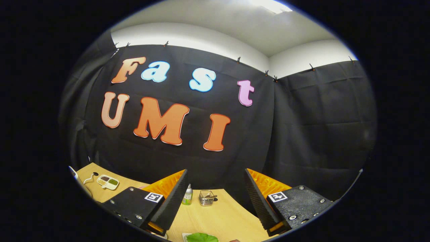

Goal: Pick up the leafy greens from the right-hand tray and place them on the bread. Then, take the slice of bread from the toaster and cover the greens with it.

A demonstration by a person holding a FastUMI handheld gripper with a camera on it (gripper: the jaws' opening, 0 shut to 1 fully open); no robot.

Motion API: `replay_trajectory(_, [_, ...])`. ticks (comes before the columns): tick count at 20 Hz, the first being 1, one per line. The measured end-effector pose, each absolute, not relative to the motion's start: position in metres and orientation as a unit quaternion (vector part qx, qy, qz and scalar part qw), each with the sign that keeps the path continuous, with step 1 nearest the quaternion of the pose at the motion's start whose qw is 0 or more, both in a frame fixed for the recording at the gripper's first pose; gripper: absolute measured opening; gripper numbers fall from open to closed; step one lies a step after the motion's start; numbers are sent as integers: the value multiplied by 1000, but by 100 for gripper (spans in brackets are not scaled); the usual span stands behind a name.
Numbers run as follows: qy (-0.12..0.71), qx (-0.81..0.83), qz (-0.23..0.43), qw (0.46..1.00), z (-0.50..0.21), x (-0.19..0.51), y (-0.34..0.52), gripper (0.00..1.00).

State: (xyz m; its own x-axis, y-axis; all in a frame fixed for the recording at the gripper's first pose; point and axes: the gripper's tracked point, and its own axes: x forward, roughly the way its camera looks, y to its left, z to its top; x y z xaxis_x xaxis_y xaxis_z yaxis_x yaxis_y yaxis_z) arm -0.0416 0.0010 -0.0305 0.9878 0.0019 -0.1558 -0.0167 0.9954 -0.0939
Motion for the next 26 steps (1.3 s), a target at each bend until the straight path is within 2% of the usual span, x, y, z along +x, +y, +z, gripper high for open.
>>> replay_trajectory(3, [113,-46,17,992,-59,-42,-3,98])
replay_trajectory(9, [194,-56,83,976,-117,-46,8,98])
replay_trajectory(14, [229,-57,107,966,-149,-51,10,99])
replay_trajectory(22, [347,-83,150,922,-234,-82,13,99])
replay_trajectory(26, [432,-86,169,882,-286,-104,17,99])
